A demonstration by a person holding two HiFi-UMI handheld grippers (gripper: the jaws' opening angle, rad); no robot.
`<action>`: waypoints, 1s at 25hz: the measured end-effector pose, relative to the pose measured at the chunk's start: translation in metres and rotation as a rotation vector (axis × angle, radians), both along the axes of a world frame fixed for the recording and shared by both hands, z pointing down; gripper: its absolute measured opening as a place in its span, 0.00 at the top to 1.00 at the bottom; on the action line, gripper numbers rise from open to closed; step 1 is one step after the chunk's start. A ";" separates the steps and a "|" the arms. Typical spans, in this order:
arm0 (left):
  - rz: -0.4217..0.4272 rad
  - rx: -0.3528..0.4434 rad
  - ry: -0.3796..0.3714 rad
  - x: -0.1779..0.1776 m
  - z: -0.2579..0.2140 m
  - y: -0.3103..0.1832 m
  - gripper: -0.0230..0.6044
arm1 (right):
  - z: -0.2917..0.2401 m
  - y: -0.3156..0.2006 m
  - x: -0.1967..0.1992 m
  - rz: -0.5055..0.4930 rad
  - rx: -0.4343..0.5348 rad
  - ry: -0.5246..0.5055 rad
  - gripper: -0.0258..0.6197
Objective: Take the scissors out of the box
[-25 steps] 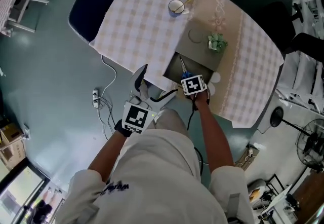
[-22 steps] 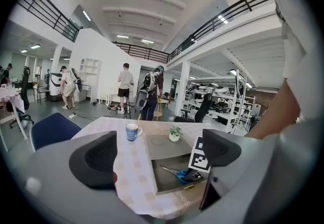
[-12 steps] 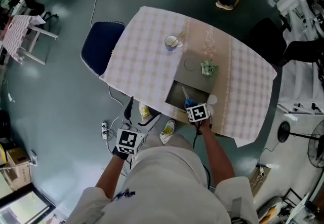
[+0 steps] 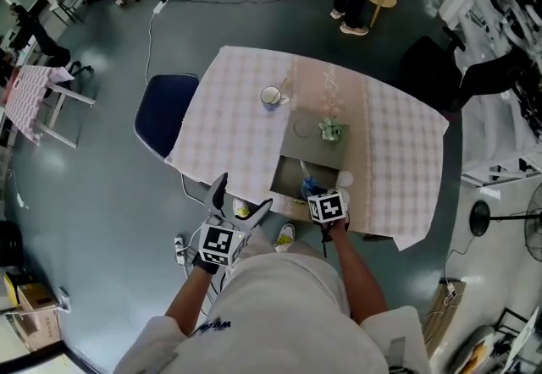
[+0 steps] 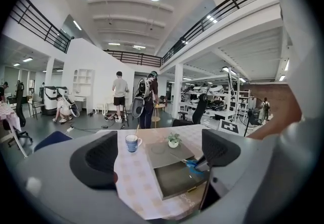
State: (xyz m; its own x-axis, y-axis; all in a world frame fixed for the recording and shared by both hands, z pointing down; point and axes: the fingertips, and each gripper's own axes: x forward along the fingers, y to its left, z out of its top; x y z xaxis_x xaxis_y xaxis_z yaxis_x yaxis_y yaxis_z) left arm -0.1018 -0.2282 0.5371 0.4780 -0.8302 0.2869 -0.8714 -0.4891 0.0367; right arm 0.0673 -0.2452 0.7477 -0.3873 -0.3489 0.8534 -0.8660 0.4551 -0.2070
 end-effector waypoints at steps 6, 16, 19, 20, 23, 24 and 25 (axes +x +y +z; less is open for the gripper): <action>0.013 0.021 0.027 0.009 -0.005 -0.005 0.14 | -0.031 -0.009 0.009 0.048 0.078 -0.034 0.83; 0.065 0.070 0.016 0.027 -0.025 -0.015 0.15 | -0.091 -0.040 0.012 0.100 0.223 -0.085 0.83; 0.072 0.082 0.013 0.030 -0.029 -0.019 0.15 | -0.109 -0.045 0.013 0.113 0.264 -0.105 0.83; 0.074 0.088 0.012 0.031 -0.031 -0.021 0.15 | -0.115 -0.047 0.013 0.116 0.279 -0.111 0.83; 0.081 0.102 0.009 0.034 -0.037 -0.027 0.15 | -0.137 -0.050 0.015 0.123 0.325 -0.124 0.83; 0.083 0.106 0.007 0.034 -0.039 -0.028 0.15 | -0.145 -0.051 0.016 0.126 0.340 -0.128 0.83; 0.085 0.110 0.006 0.035 -0.042 -0.029 0.15 | -0.153 -0.051 0.017 0.129 0.358 -0.132 0.83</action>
State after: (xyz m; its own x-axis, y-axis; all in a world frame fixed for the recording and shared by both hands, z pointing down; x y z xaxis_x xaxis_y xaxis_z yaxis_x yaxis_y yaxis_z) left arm -0.0671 -0.2576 0.4956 0.5493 -0.8129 0.1936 -0.8267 -0.5624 -0.0162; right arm 0.0843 -0.2959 0.5950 -0.4191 -0.6679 0.6150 -0.8974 0.4078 -0.1686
